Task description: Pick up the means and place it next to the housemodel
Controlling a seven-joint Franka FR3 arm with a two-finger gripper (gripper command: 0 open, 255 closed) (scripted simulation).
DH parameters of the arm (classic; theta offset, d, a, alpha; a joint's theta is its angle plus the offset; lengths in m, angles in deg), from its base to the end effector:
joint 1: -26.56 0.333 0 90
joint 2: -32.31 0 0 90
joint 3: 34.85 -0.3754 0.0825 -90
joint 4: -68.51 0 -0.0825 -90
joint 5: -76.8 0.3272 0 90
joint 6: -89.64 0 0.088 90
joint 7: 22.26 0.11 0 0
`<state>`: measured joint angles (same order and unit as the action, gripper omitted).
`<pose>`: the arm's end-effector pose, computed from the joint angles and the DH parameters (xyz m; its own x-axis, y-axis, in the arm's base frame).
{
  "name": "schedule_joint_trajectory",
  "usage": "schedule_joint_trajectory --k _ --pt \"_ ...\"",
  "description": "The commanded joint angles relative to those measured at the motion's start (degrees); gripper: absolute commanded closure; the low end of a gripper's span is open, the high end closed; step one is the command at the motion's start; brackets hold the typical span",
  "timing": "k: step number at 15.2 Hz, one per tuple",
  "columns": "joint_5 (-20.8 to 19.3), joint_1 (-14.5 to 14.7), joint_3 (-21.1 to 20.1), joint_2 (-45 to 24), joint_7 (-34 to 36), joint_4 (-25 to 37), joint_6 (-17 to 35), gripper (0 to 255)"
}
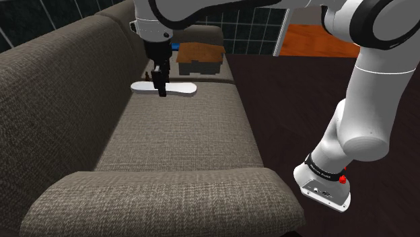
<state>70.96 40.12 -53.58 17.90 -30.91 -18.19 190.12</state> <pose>0.5209 0.2869 0.5895 0.7496 0.6619 -0.0007 0.6617 -0.7495 0.0204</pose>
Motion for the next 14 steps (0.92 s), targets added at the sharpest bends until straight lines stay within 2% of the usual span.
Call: schedule_joint_trajectory --k 1,4,14 --pt "0.0 0.1 0.0 -0.1 0.0 1.9 -1.7 255" --pt "-0.1 0.3 -0.1 -0.4 -0.1 4.3 -3.9 255" --pt "1.2 -7.9 4.4 0.1 -12.7 4.1 -3.6 255"
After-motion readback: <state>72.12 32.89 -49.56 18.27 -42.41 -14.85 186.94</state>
